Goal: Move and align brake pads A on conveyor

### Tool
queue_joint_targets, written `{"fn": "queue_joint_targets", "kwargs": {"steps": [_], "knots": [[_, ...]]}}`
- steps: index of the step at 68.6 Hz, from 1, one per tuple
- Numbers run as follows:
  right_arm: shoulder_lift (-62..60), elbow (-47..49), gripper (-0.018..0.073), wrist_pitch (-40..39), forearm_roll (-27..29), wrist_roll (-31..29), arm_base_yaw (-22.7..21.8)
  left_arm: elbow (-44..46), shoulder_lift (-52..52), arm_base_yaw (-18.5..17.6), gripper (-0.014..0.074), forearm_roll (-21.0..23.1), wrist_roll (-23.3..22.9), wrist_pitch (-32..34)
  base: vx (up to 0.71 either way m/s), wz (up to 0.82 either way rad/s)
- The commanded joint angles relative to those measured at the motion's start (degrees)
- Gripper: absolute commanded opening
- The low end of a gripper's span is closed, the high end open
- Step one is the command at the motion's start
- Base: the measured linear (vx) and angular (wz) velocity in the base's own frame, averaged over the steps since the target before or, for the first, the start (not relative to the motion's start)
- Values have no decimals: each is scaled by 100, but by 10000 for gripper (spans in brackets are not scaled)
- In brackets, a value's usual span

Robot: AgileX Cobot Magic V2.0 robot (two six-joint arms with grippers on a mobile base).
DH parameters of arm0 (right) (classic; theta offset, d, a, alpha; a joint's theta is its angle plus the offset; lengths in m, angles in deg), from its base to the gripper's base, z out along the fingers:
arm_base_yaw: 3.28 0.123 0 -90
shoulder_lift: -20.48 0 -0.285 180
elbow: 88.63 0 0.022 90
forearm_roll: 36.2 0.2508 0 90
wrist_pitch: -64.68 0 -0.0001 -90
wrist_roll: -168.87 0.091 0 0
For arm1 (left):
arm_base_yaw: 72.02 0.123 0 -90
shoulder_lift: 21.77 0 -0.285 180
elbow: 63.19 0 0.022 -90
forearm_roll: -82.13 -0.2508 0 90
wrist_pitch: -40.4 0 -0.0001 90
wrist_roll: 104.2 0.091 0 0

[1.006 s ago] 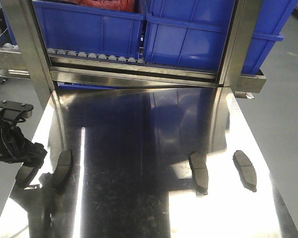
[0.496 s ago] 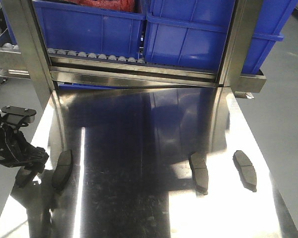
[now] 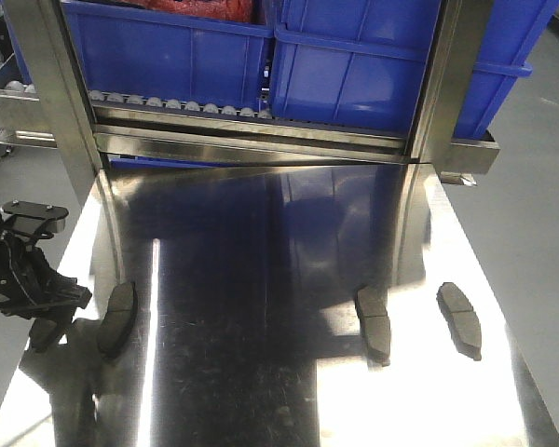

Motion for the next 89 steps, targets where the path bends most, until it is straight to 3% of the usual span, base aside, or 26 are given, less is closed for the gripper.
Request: {"fn": "queue_joint_targets", "kwargs": {"steps": [1, 21, 51, 62, 79, 89], "knots": [[-87, -16, -8, -412, -14, -23, -34, 153, -215, -22, 305, 124, 20, 57, 0, 0], [-87, -16, -8, -412, -14, -23, -34, 153, -215, -22, 181, 140, 105, 51, 0, 0], [-87, -16, -8, -412, -14, -23, -34, 35, -802, -22, 136, 240, 304, 388, 0, 0], [-87, -16, -8, -412, -14, -23, -34, -500, -1575, -22, 136, 656, 823, 1055, 0, 0], [-87, -16, -8, -412, -14, -23, -34, -1612, -3372, -22, 137, 1693, 1812, 2348, 0, 0], [-87, -16, -8, -412, -14, -23, -34, -2260, -4631, -22, 137, 2217, 2083, 2935, 0, 0]]}}
